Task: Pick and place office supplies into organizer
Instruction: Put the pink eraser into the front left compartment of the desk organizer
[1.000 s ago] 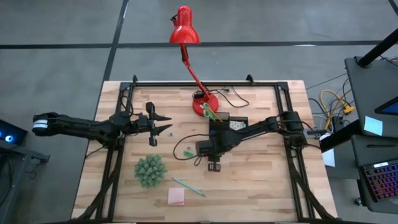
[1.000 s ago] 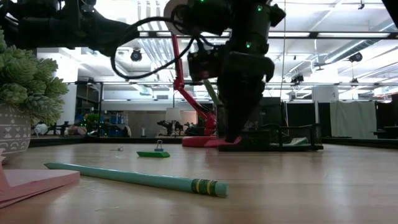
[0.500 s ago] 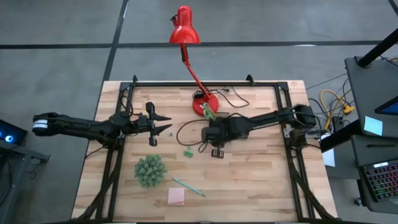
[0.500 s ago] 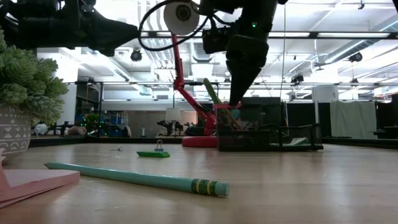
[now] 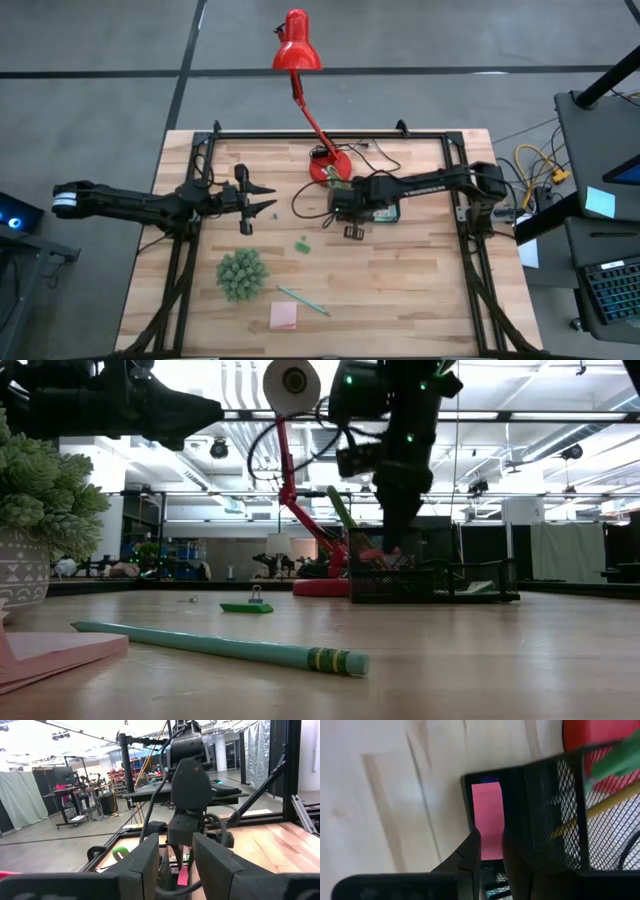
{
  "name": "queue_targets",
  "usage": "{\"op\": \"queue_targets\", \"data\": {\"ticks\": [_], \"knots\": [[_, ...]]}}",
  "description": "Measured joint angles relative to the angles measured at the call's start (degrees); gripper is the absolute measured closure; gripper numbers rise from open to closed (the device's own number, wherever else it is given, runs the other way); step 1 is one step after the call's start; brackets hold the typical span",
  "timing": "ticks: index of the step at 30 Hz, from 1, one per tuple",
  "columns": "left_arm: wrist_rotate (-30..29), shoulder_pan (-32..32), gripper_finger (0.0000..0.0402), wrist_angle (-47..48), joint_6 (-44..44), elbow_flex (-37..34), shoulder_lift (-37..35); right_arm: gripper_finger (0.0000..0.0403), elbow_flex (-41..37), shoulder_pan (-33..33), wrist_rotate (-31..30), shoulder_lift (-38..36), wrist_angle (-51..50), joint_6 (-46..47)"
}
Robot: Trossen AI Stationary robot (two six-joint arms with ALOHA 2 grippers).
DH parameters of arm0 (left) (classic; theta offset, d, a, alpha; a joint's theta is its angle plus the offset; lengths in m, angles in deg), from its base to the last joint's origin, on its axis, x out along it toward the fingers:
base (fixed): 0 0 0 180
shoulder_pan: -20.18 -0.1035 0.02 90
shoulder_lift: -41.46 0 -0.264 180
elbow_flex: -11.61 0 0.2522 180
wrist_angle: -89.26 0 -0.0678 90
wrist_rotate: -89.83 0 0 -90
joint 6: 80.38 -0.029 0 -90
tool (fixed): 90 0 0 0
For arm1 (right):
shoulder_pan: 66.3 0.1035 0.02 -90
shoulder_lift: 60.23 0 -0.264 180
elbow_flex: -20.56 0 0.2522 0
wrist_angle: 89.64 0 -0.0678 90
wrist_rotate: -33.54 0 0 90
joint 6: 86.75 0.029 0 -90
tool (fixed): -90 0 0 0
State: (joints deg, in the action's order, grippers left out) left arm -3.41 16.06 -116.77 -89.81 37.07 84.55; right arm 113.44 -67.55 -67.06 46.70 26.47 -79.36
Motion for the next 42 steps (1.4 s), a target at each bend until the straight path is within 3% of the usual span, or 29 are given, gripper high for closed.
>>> {"op": "queue_targets", "data": {"ticks": [16,42], "knots": [[0.0,0.0,0.0294,0.0,0.0,0.0,0.0,0.0344,-3.4,-2.5,0.5,0.0,6.9,-1.9],[0.0,0.0,0.0294,0.0,0.0,0.0,0.0,0.0333,-3.4,-2.5,0.5,0.0,7.0,-1.9]]}}
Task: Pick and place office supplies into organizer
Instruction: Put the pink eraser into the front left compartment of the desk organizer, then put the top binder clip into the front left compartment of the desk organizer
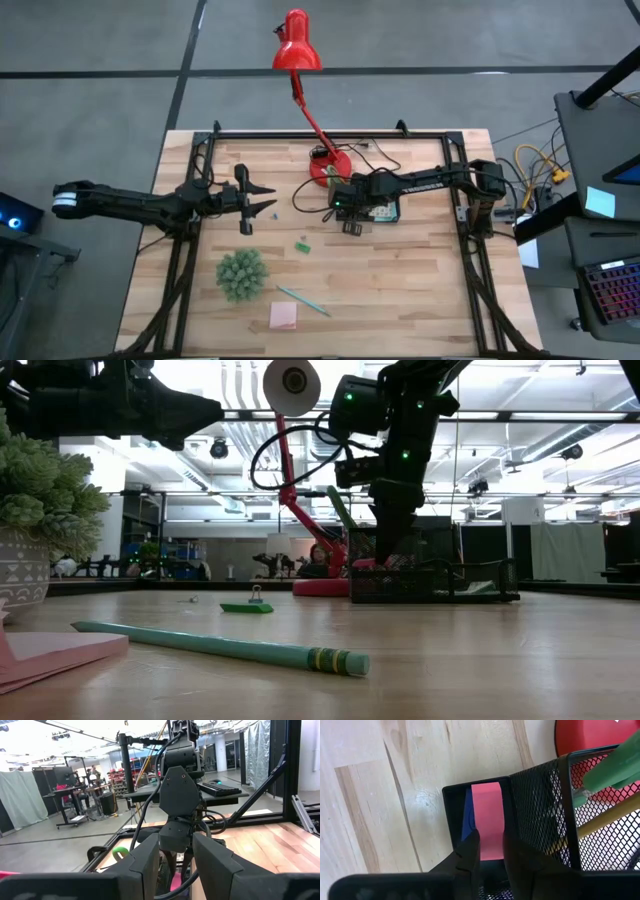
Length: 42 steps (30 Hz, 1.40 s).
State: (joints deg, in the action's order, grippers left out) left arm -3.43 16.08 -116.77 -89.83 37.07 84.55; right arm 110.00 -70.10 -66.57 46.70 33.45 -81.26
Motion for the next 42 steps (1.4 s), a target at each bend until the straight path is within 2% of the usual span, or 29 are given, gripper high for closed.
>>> {"op": "queue_targets", "data": {"ticks": [13,18,23,28,31,35,39,42], "knots": [[0.0,0.0,0.0294,0.0,0.0,0.0,0.0,0.0263,0.1,0.0,0.0,0.0,-0.2,0.6],[0.0,0.0,0.0294,0.0,0.0,0.0,0.0,0.0261,2.3,0.4,0.1,-1.1,-3.6,4.2],[0.0,0.0,0.0294,0.1,0.0,0.0,0.0,0.0273,2.3,2.4,-0.7,-6.8,-1.1,5.1],[0.0,0.0,0.0294,0.5,0.0,0.0,0.0,0.0286,-2.2,7.0,-6.3,-15.3,9.4,5.6],[0.0,0.0,0.0294,1.3,0.0,0.0,0.0,0.0292,-7.8,10.6,-8.8,-20.8,17.6,5.0],[0.0,0.0,0.0294,1.4,0.0,0.0,0.0,0.0299,-18.6,15.4,-12.7,-28.3,28.9,4.9],[0.0,0.0,0.0294,1.3,0.0,0.0,0.0,0.0302,-30.9,18.9,-20.9,-34.0,45.4,2.7],[0.0,0.0,0.0294,1.3,0.0,0.0,0.0,0.0303,-38.9,19.8,-21.5,-36.3,59.3,-2.1]]}}
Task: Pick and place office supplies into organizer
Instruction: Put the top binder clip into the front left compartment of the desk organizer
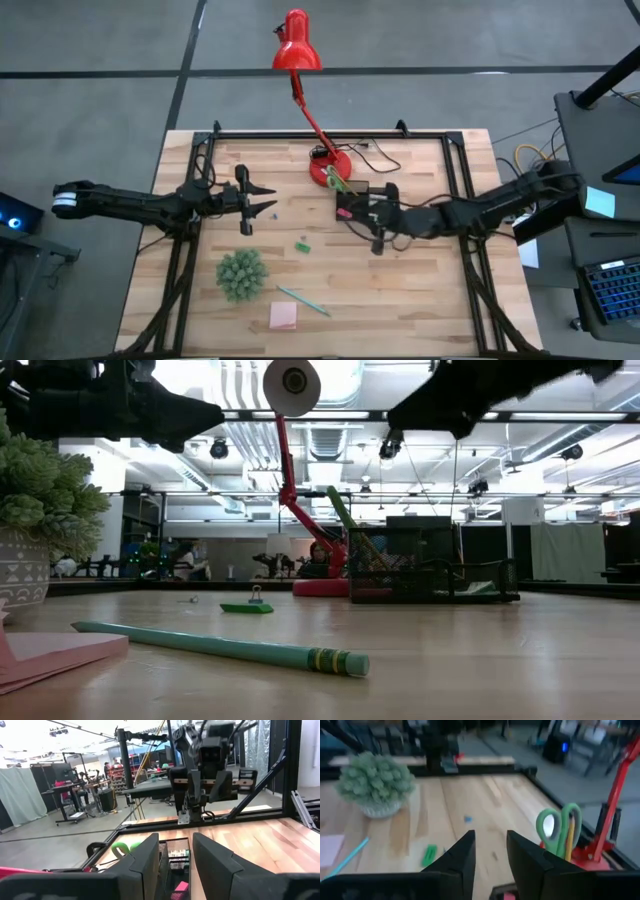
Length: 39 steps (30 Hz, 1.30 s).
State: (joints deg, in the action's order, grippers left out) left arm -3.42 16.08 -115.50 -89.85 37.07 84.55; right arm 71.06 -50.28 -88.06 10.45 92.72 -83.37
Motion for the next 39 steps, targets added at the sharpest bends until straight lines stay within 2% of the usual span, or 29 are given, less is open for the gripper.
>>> {"op": "queue_targets", "data": {"ticks": [4,7,10,15,19,24,29,31,34,39], "knots": [[0.0,0.0,0.0294,-0.1,-0.2,0.5,0.0,0.0303,-8.5,0.3,0.0,-3.8,11.0,-5.0],[0.0,0.0,0.0294,-0.1,-0.2,0.5,0.0,0.0303,-12.9,0.2,0.0,-9.6,12.2,-5.4],[0.0,0.0,0.0294,-1.2,-1.7,0.6,0.0,0.0303,-15.9,0.5,0.1,-18.3,10.4,-7.1],[0.0,0.0,0.0295,-1.5,-2.9,0.5,0.0,0.0303,-21.2,0.6,0.1,-35.9,10.1,-15.5],[0.0,0.0,0.0295,-1.5,-2.9,0.3,0.2,0.0303,-25.6,0.6,0.2,-45.6,10.2,-17.0],[0.0,0.0,0.0294,-1.5,-2.9,0.3,1.2,0.0303,-32.0,0.6,0.0,-50.8,11.3,-17.0],[0.0,0.0,0.0294,-1.4,-2.3,1.1,3.5,0.0303,-35.4,0.5,0.0,-52.8,25.5,-27.3],[0.0,0.0,0.0294,-1.2,-1.4,2.3,4.7,0.0303,-35.4,0.5,-0.1,-53.4,27.8,-29.3],[-0.4,0.0,0.0294,8.0,1.2,6.2,6.5,0.0303,-35.4,0.5,-0.1,-53.7,27.4,-31.2],[-5.2,-0.1,0.0294,36.7,6.6,17.8,10.2,0.0303,-35.4,0.5,-0.1,-53.6,27.4,-31.5]]}}
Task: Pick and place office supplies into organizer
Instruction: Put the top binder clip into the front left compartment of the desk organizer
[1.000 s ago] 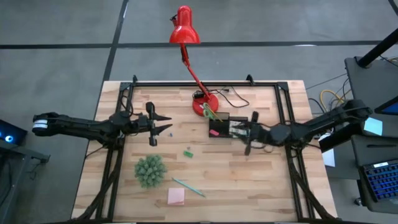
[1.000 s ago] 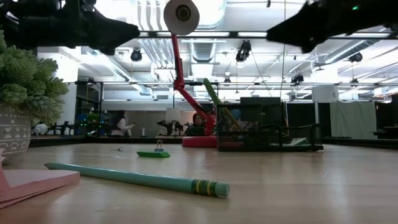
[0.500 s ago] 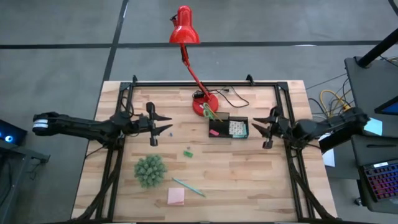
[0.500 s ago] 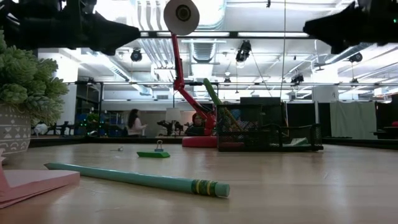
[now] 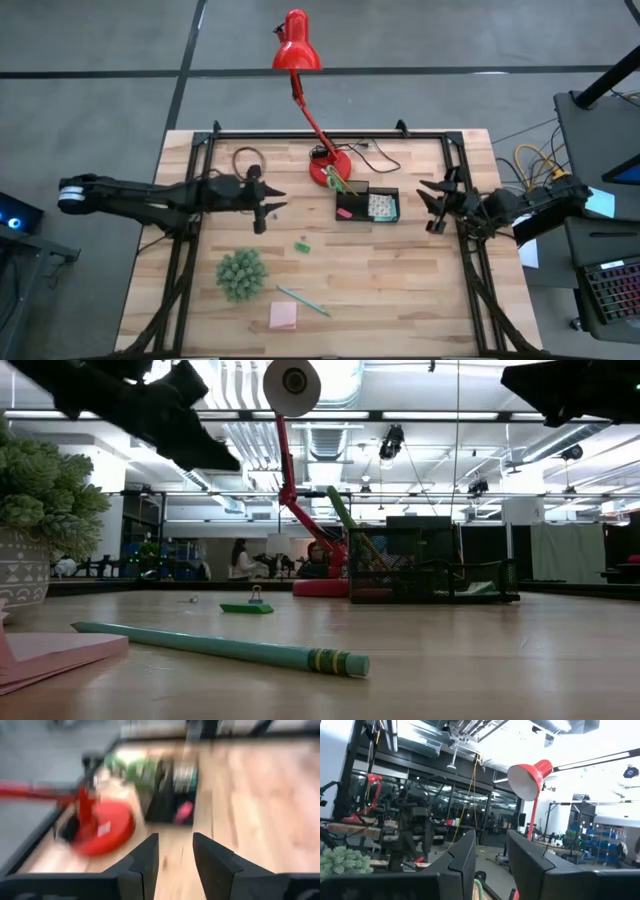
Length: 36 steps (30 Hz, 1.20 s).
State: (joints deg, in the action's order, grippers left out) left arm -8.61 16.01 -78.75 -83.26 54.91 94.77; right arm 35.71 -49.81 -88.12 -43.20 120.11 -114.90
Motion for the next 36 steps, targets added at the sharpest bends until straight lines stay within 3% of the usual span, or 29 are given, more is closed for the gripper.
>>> {"op": "queue_targets", "data": {"ticks": [7,12,19,29,36], "knots": [[-2.7,0.0,0.0294,23.5,2.6,14.0,5.8,0.0303,0.0,0.0,0.0,-0.1,0.5,-2.8],[-2.4,0.0,0.0294,32.7,0.6,18.3,11.1,0.0303,0.0,0.0,0.0,-0.1,0.5,-3.6],[0.0,-0.5,0.0290,35.3,-0.8,18.0,19.1,0.0303,0.1,0.0,0.0,-0.1,0.5,-3.9],[0.2,-0.7,0.0211,35.3,0.0,18.8,29.2,0.0303,0.1,0.0,0.0,-0.1,0.4,-4.0],[-0.3,-1.6,0.0203,35.5,4.2,18.8,33.1,0.0303,0.1,0.0,0.0,-0.1,0.3,-4.0]]}}
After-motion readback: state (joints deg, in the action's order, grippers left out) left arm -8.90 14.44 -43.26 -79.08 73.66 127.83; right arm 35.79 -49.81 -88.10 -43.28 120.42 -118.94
